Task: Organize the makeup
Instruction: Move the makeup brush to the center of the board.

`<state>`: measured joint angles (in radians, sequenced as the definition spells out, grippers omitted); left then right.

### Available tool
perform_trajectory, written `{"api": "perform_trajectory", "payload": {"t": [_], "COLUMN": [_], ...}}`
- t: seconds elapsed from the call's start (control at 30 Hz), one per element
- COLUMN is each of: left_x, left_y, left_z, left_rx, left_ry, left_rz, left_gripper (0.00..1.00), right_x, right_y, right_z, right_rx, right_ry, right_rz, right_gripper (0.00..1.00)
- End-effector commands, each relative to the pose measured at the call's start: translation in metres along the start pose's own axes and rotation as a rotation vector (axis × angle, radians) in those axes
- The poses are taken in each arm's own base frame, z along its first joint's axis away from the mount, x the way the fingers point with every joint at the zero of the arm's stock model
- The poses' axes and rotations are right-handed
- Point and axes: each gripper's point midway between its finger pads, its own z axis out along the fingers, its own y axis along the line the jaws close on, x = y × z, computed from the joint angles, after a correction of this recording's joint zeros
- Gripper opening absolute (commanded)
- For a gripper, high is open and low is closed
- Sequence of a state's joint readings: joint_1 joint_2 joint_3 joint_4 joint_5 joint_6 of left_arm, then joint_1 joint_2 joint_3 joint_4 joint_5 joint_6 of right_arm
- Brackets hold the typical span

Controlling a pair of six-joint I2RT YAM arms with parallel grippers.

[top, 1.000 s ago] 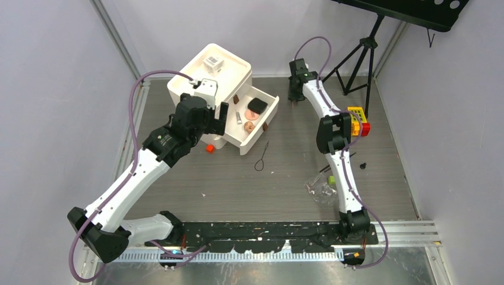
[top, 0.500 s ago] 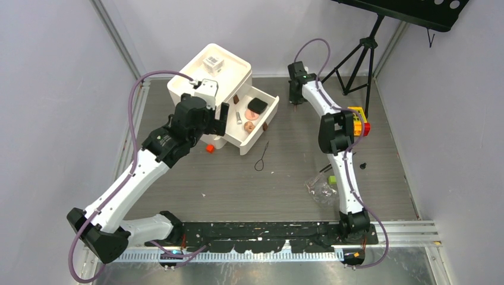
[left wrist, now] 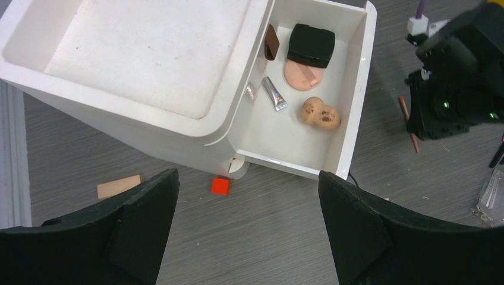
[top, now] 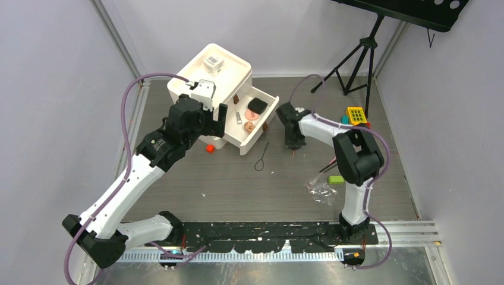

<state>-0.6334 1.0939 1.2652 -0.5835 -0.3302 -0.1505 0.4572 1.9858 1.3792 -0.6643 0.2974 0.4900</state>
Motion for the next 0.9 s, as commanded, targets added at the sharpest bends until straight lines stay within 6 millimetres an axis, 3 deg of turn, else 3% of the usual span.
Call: {"api": "perform_trajectory", "payload": {"t": [0.0,0.13,0.27,0.63,0.87], "left_x": [-0.012,-0.012,-0.014,-0.015,-0.016], "left_y": [-0.002,-0.005,-0.003,-0.002,-0.002], "left_z": [-0.006,-0.006,-0.009,-0.01,-0.011], "left_rx": [0.024,0.037,0.032,0.032,0.031], "left_ry": [-0.055,-0.052,-0.061,-0.068,-0.072], "left_rz": [-0.031,-0.033,-0.035,-0.035,-0.037], "left_gripper": [0.89,0.89,0.88,0.89,0.89], "right_x": [0.079,0.078,0.077,0.072,0.049], "right_y": [-0.016,-0.023,-0.017,-0.008,-0.017], "right_z": [-0.001,-0.003,0.003,0.007,-0.014], "right_rx": [0.035,0.054,0.048,0.001,0.008], "right_ry": [0.148,0.122,0.143,0.112,-0.01], "right_rz": [0.053,0.054,0.037,0.045,0.082], "right_gripper": [0.14,0.36,0.38,0.01,0.0]}}
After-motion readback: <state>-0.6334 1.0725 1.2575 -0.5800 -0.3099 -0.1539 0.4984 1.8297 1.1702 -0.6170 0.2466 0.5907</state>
